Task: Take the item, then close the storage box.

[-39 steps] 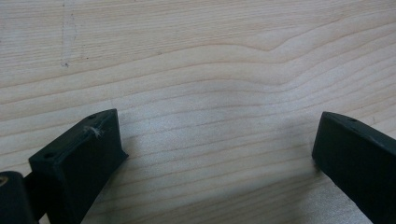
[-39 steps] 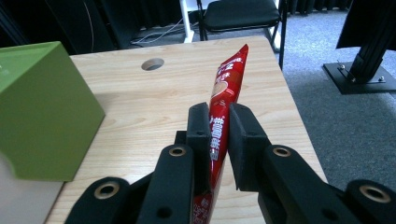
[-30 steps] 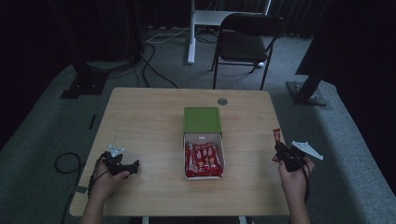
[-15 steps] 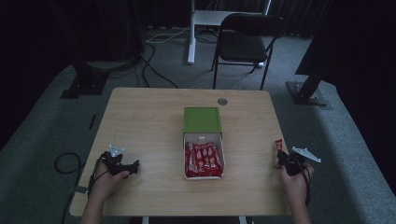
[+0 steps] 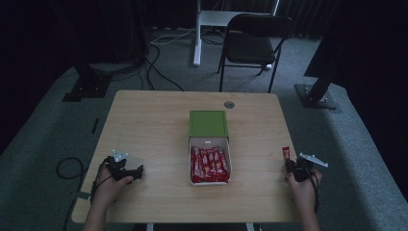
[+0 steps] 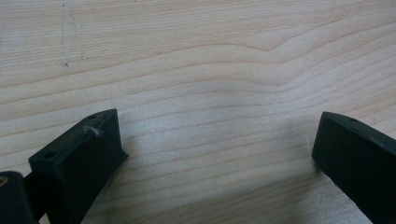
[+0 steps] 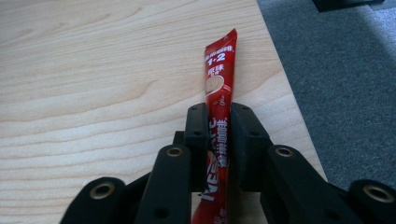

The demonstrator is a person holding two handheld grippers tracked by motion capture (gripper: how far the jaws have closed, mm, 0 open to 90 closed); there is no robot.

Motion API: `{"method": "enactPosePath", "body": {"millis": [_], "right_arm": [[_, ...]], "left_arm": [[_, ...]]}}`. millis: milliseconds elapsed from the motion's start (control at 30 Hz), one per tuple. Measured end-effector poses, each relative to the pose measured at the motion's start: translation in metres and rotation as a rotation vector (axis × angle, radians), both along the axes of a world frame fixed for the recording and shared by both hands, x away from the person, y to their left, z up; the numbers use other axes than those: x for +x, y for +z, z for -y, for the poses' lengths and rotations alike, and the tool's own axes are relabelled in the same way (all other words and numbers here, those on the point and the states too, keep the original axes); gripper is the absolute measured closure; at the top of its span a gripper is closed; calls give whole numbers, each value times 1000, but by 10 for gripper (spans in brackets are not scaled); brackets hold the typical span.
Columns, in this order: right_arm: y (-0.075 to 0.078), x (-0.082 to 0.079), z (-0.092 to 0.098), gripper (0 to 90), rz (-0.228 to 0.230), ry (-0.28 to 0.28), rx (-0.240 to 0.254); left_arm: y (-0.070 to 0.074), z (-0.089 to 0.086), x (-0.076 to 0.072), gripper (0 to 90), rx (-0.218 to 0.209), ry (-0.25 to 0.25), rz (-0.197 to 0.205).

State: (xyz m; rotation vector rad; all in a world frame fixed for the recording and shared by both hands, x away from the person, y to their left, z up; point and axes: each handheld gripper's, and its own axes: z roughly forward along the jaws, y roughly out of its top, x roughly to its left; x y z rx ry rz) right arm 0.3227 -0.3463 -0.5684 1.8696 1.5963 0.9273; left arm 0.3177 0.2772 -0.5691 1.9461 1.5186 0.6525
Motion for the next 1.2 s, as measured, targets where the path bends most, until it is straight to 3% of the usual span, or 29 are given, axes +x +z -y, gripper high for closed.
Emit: {"method": "enactPosePath", "body": {"millis": [267,333,433,567,700,800,900,1067,1100,1200], "right_arm": [[9,-2,4,630,40,-16,4],[10,-3,4,568,54,-6,3],[12,-3,2,490,87,10,-42],[17,-3,0,388,115,14,-34],[21,-2,-1,330,148,95,-34],[21,-2,-2,307,137,161,-84],[20,-2,-5,292,104,184,-51],[22,-4,-12,248,94,236,-47],[23,-4,-14,248,98,247,-41],[30,-5,-24,236,123,305,-31]], "left_arm": [[0,0,0,24,0,-1,0],[0,0,0,24,0,0,0],[0,0,0,24,1,0,0],[0,0,0,24,1,-1,-1],[0,0,0,24,0,0,0],[0,0,0,24,2,2,-1],[0,0,0,25,2,-2,-2],[2,3,-2,75,7,-65,-10],[6,7,-3,75,14,-103,-18],[13,17,-5,74,-34,-139,20]]}}
